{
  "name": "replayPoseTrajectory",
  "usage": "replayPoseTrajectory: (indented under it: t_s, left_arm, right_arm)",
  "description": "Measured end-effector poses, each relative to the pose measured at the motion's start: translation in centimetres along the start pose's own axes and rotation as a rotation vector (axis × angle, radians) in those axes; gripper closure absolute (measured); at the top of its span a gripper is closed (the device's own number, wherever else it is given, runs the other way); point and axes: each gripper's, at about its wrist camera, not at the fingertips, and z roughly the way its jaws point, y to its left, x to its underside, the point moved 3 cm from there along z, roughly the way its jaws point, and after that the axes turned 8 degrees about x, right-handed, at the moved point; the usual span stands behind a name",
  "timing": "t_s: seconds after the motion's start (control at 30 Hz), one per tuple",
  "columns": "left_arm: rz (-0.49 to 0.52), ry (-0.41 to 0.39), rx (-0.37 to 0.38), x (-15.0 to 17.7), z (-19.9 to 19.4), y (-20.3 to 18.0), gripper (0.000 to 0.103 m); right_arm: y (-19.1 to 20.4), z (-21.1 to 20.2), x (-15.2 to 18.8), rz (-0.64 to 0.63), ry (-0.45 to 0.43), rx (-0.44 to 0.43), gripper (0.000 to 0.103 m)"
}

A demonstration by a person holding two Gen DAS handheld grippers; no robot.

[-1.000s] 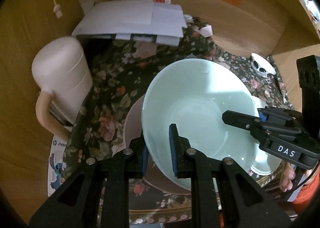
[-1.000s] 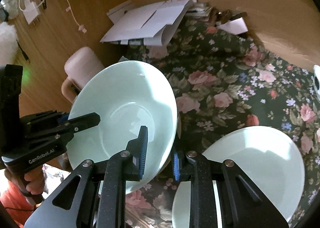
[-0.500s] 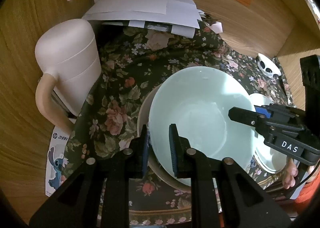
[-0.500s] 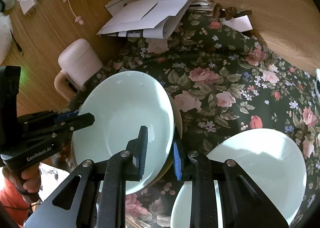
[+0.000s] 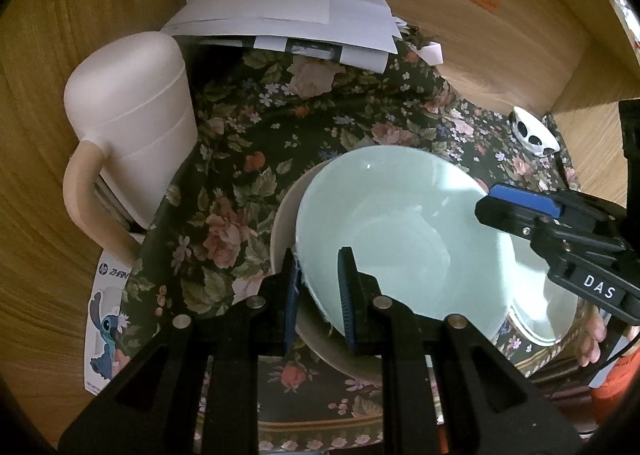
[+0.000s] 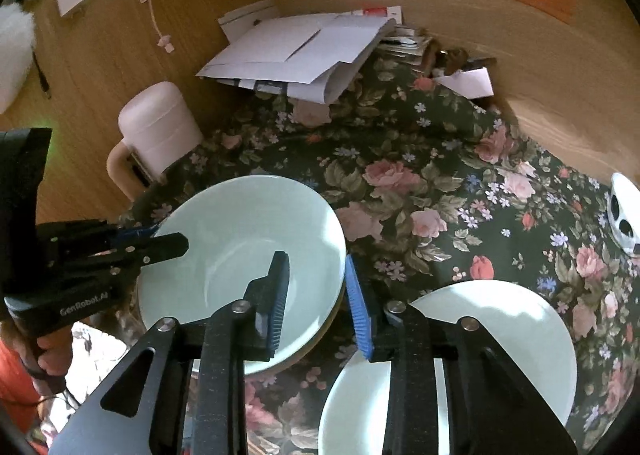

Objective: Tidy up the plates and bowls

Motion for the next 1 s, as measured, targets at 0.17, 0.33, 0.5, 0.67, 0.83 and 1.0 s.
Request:
replayPoseTrajectory:
  t_s: [0.17, 0.33, 0.5, 0.67, 0.83, 1.0]
  left_arm:
    - [-0.003, -0.009, -0.027, -0.3, -0.3, 0.0, 0.085]
    - [-0.018, 0.01, -0.03, -1.1, -0.4, -0.3, 0.074]
    - [0.02, -0.075, -0.077, -2.6, -1.8, -1.4, 0.048]
    - [0.073, -0.11, -0.078, -4.2, -2.4, -3.4, 0.046]
    - [0.137, -0.129, -0.045, -6.0, -1.8, -6.6, 0.039]
    - [0.196, -0.136, -0.002, -8.1, -0.1, -10.5, 0.029]
  right_arm:
    - [-0.7, 0.0, 0.3, 0.019, 0.0, -0.004, 0.074]
    - [-1.8, -0.8, 0.3, 0.05, -0.02, -0.004, 0.067]
    - [-3.8, -2.6, -0.3, 0.084, -0.076, 0.016, 0.052]
    - [-6.5, -4.4, -1.1, 0.12, -0.126, 0.056, 0.05]
    - [-10.1, -5.9, -1.3, 0.166, -0.169, 0.125, 0.042]
    - [-14.7, -7.1, -1.1, 0.232, -0.186, 0.191, 0.04]
